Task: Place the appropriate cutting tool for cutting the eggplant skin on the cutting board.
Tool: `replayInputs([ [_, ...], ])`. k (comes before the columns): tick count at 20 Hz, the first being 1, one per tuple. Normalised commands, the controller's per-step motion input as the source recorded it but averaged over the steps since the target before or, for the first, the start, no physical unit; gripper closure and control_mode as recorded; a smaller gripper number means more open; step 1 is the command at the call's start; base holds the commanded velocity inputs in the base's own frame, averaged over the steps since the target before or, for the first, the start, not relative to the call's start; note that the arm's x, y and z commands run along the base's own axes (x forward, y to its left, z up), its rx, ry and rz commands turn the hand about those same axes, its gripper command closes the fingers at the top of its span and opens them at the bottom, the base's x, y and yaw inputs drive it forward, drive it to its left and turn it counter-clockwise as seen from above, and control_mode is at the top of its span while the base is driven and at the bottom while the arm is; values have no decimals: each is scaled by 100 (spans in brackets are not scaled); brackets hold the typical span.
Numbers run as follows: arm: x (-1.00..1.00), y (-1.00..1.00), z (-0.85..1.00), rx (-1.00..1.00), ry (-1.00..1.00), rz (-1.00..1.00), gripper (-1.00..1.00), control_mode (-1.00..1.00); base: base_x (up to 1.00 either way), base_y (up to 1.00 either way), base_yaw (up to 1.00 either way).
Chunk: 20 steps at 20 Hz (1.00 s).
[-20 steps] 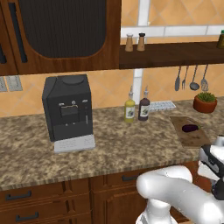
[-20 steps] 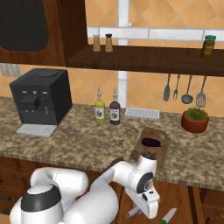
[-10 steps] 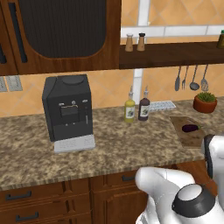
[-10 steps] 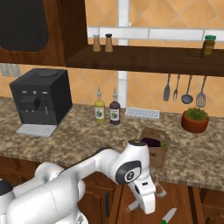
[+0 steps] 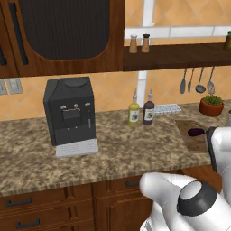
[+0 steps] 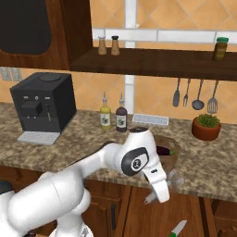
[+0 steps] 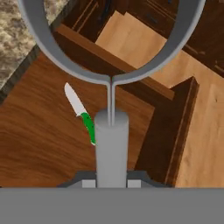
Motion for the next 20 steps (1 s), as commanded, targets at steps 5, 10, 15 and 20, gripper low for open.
replayInputs([
  [5, 100, -13, 19, 1, 13, 0, 100, -100, 0, 0, 0],
  [10, 99, -3, 0, 2, 9, 0, 100, -100, 0, 0, 0],
  [15, 84, 0, -19, 4, 4, 0, 100, -100, 0, 0, 0],
  [20, 62, 0, -48, 0, 0, 0, 100, -100, 0, 0, 0],
])
